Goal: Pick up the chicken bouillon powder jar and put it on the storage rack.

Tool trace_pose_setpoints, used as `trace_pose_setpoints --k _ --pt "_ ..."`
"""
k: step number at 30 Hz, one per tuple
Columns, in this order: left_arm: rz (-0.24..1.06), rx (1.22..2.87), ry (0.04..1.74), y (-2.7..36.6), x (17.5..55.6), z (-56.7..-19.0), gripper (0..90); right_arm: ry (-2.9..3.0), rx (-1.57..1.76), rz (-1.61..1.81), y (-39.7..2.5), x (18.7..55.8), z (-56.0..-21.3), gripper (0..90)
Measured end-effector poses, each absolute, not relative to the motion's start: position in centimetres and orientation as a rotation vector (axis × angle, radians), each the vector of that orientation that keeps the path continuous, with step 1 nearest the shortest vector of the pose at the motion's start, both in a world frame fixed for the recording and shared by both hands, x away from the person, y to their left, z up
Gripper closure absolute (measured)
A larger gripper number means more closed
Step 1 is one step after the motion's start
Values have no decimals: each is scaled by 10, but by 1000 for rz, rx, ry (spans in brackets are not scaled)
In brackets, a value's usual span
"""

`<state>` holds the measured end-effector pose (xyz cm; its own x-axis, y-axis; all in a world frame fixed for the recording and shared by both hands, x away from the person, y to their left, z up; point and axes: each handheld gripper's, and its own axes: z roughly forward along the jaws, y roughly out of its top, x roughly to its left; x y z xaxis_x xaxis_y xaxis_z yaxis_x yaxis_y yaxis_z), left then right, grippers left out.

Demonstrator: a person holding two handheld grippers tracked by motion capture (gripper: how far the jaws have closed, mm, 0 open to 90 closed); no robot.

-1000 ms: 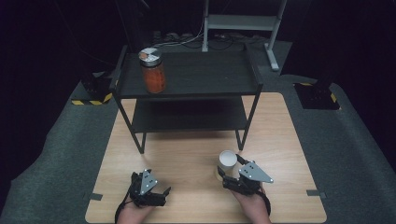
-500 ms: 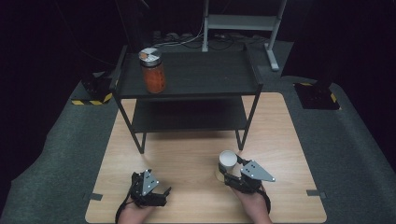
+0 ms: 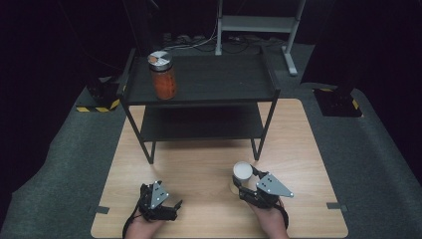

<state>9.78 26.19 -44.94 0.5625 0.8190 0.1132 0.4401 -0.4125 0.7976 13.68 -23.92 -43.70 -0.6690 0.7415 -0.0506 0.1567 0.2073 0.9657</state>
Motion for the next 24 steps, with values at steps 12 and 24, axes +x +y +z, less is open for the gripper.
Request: trace_pose_setpoints --k 12,24 --pt "646 2055 1009 261 99 -449 10 1930 812 1530 -248 126 -422 338" --pt "654 2056 1005 260 96 -449 9 1888 756 1601 -258 118 -395 338"
